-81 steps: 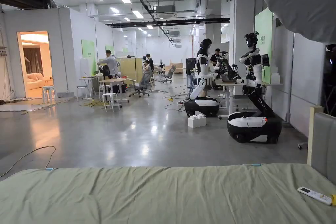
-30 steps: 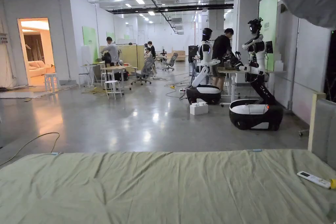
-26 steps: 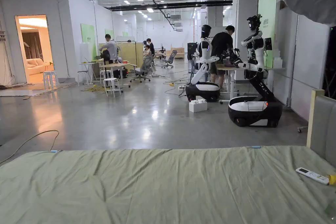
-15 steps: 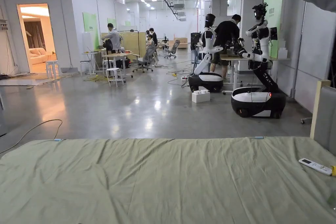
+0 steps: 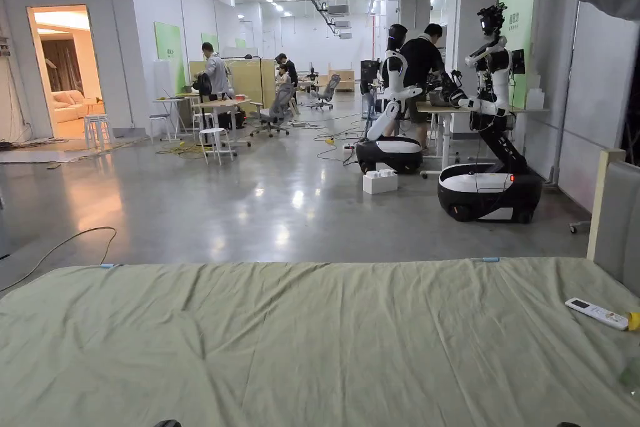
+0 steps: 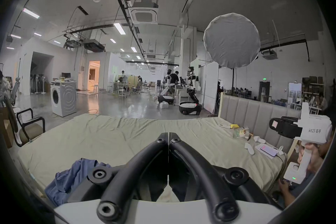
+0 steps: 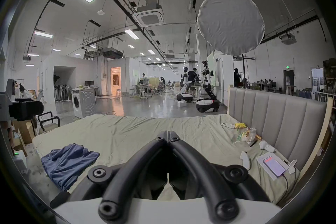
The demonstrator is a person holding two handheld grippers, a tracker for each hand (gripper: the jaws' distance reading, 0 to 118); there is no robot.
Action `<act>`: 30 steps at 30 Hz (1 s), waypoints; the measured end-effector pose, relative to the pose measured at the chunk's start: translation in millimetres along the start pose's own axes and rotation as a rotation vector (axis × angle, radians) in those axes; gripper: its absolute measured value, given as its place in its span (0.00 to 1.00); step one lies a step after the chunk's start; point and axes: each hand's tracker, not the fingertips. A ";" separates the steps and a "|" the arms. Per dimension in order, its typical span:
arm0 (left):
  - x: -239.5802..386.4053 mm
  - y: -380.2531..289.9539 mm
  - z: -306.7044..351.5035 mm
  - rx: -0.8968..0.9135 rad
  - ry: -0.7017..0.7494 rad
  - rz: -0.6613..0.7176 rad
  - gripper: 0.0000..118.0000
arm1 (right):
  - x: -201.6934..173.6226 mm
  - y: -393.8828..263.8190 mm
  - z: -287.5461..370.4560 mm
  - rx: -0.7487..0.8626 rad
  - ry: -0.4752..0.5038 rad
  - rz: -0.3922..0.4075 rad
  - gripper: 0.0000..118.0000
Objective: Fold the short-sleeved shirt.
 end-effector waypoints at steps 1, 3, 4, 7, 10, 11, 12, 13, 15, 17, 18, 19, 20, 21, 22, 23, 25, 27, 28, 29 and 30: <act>-0.6 -0.7 -0.4 -0.004 0.002 0.002 0.00 | 0.5 -0.8 -0.1 -0.006 0.002 -0.007 0.00; -3.7 -1.7 -0.3 -0.014 0.005 -0.001 0.00 | 1.9 -1.1 0.9 -0.011 0.003 -0.017 0.00; -5.0 -2.4 -0.1 -0.019 0.009 -0.002 0.00 | 2.3 -1.8 1.2 -0.014 0.003 -0.021 0.00; -12.2 -3.6 1.6 -0.031 0.012 0.001 0.00 | 4.4 -3.7 2.3 -0.022 0.007 -0.029 0.00; -20.7 -4.4 4.0 -0.044 0.029 0.005 0.00 | 5.6 -6.3 3.2 -0.032 0.012 -0.039 0.00; -25.4 -5.1 4.9 -0.050 0.036 0.003 0.01 | 5.9 -7.7 3.5 -0.036 0.015 -0.046 0.00; -30.1 -5.5 5.3 -0.055 0.039 0.005 0.03 | 6.2 -9.6 3.7 -0.042 0.022 -0.054 0.00; -35.9 -6.0 5.1 -0.065 0.046 0.014 0.10 | 6.4 -12.1 3.8 -0.052 0.030 -0.063 0.00; -48.3 -7.5 2.6 -0.098 0.082 0.020 0.18 | 6.7 -16.9 4.0 -0.069 0.041 -0.082 0.00; -63.3 -10.9 -3.3 -0.128 0.117 0.009 0.29 | 6.0 -23.8 4.7 -0.090 0.056 -0.107 0.00; -72.6 -13.0 -6.3 -0.150 0.145 0.021 0.37 | 6.1 -27.5 4.1 -0.109 0.071 -0.115 0.00; -83.1 -16.4 -9.6 -0.165 0.170 0.033 0.53 | 6.0 -31.0 3.7 -0.123 0.078 -0.118 0.00; -95.3 -20.0 -15.7 -0.197 0.191 0.048 0.64 | 5.7 -35.0 3.4 -0.153 0.081 -0.127 0.00; -108.0 -24.1 -23.4 -0.256 0.200 0.072 0.71 | 5.6 -39.9 3.4 -0.189 0.076 -0.142 0.00; -120.7 -30.0 -31.5 -0.301 0.207 0.091 0.72 | 5.5 -41.6 2.8 -0.166 0.076 -0.121 0.00; -132.3 -37.6 -38.4 -0.322 0.224 0.093 0.72 | 5.4 -44.9 2.4 -0.181 0.076 -0.123 0.00; -154.9 -56.2 -55.3 -0.385 0.260 0.100 0.72 | 6.0 -52.4 1.2 -0.211 0.078 -0.139 0.00; -177.1 -80.5 -74.4 -0.458 0.275 0.109 0.74 | 6.5 -59.7 -0.1 -0.248 0.074 -0.150 0.00; -187.8 -93.9 -85.3 -0.503 0.278 0.111 0.75 | 6.6 -63.7 -1.2 -0.271 0.067 -0.147 0.00; -197.8 -107.0 -95.4 -0.536 0.280 0.115 0.75 | 6.7 -67.2 -2.5 -0.292 0.058 -0.141 0.00; -207.8 -122.4 -107.3 -0.578 0.287 0.103 0.75 | 6.6 -69.2 -5.6 -0.320 0.056 -0.133 0.00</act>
